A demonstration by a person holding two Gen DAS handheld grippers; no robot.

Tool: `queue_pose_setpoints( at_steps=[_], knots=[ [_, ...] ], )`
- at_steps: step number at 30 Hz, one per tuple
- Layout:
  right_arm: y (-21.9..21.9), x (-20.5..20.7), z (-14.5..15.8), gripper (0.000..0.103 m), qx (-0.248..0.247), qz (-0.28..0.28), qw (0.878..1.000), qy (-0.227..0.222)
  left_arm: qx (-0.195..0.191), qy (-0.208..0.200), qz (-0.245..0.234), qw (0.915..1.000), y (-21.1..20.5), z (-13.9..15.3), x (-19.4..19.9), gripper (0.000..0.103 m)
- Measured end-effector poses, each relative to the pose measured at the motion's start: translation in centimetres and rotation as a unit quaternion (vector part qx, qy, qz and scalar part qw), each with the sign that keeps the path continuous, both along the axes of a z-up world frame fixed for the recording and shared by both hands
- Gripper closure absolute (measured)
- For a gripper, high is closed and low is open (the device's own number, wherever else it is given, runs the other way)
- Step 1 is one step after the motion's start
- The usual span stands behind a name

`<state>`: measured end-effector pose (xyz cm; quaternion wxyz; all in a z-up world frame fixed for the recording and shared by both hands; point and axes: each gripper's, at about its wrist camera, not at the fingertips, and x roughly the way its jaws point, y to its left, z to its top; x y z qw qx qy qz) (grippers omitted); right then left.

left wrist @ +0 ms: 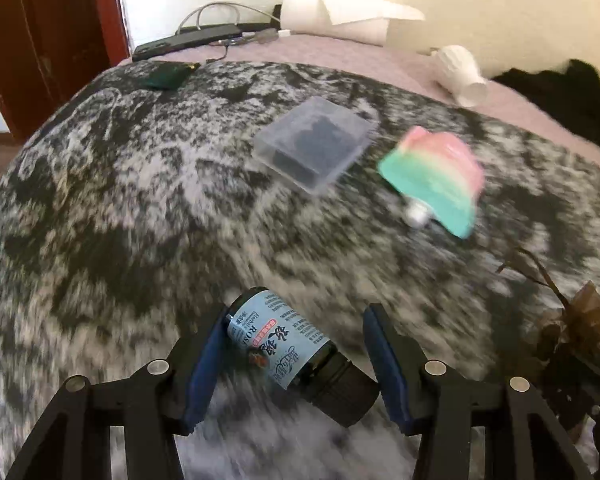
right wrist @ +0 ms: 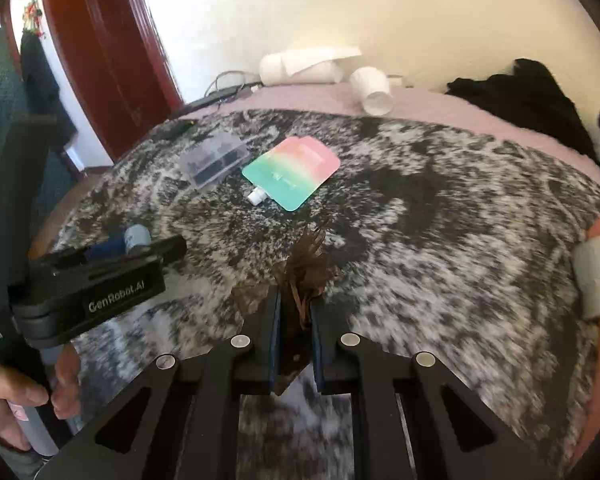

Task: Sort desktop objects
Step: 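Grasp the rose oil bottle with the left gripper while the right grasps the brown tassel, then carry oil bottle and tassel into the pink box and open both grippers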

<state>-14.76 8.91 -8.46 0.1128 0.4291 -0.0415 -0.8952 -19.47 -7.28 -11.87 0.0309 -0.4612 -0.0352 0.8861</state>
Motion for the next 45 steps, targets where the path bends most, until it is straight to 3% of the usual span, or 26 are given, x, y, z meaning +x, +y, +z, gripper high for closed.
queue_pose_setpoints(
  at_steps=[7,14,23,30,37,45],
  knots=[
    [2.6,7.2,4.9,0.090,0.022,-0.018,0.999,0.031,-0.006,0.039,-0.035,0.9986,4.0,4.3,6.0,0.045],
    [8.5,15.0,7.4,0.090,0.016,-0.066,0.997,0.048,-0.017,0.067,-0.080,0.9944,10.1,6.8,12.7,0.045],
    [16.6,23.0,12.1,0.090,-0.011,-0.138,0.984,0.109,-0.034,0.116,-0.157,0.9801,19.4,10.6,17.5,0.045],
    [21.8,26.4,15.2,0.090,0.006,-0.194,0.969,0.151,-0.030,0.140,-0.217,0.9657,26.7,13.2,18.7,0.045],
    [28.1,26.8,14.5,0.089,0.005,-0.257,0.956,0.139,-0.021,0.143,-0.270,0.9519,34.1,14.1,19.7,0.044],
    [33.5,26.4,10.6,0.089,-0.003,-0.318,0.944,0.091,-0.021,0.123,-0.306,0.9440,38.8,11.1,20.7,0.044]
  ],
)
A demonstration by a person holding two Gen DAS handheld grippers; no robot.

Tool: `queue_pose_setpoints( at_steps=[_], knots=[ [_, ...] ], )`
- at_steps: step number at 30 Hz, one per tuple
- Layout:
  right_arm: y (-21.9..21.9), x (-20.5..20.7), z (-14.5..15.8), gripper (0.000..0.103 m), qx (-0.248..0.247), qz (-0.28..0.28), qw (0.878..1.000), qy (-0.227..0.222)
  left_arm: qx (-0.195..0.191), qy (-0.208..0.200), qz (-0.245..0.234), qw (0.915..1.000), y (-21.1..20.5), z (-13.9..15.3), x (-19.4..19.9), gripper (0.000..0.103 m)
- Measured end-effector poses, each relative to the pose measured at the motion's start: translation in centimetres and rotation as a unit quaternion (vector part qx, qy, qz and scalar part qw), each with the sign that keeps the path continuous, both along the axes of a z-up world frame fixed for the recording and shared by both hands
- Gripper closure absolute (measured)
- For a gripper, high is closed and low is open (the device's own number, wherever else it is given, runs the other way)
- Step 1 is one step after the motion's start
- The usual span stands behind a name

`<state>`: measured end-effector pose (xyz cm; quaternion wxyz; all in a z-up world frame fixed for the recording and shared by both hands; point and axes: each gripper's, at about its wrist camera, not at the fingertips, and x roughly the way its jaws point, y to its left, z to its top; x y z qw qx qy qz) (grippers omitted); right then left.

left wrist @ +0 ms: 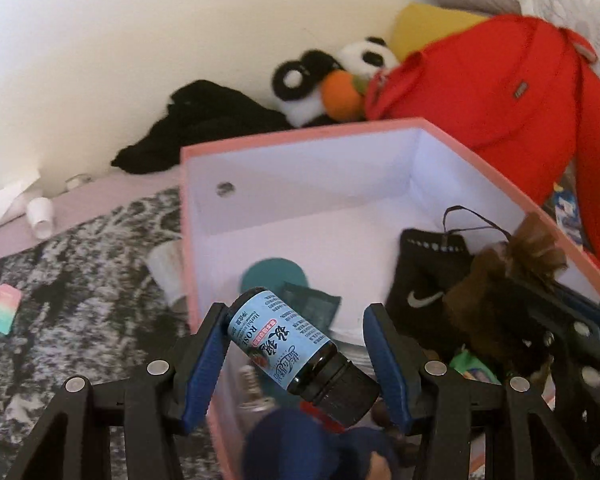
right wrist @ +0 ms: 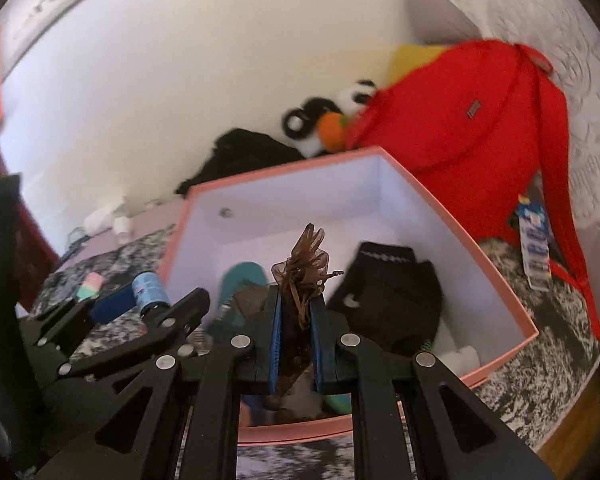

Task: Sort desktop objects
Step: 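Carry oil bottle and tassel into the pink box and open both grippers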

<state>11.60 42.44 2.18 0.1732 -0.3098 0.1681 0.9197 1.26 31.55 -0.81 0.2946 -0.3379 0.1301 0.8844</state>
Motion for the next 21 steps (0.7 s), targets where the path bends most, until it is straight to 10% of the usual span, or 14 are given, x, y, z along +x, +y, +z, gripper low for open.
queue_pose_setpoints(
  at_steps=[11,17,21],
  knots=[
    [3.8,-1.5,-4.5,0.082,-0.006,-0.032,0.998,-0.045,-0.004,0.014,0.016,0.9998,2.1,-3.7,1.3,0.038],
    [4.7,-1.5,-5.5,0.003,0.032,-0.069,0.996,-0.048,0.005,0.029,0.041,0.9987,2.0,-4.2,1.8,0.018],
    [5.0,-1.2,-5.3,0.000,0.017,-0.086,0.995,-0.039,0.016,0.040,0.045,0.9980,2.0,-4.3,2.1,0.016]
  ],
)
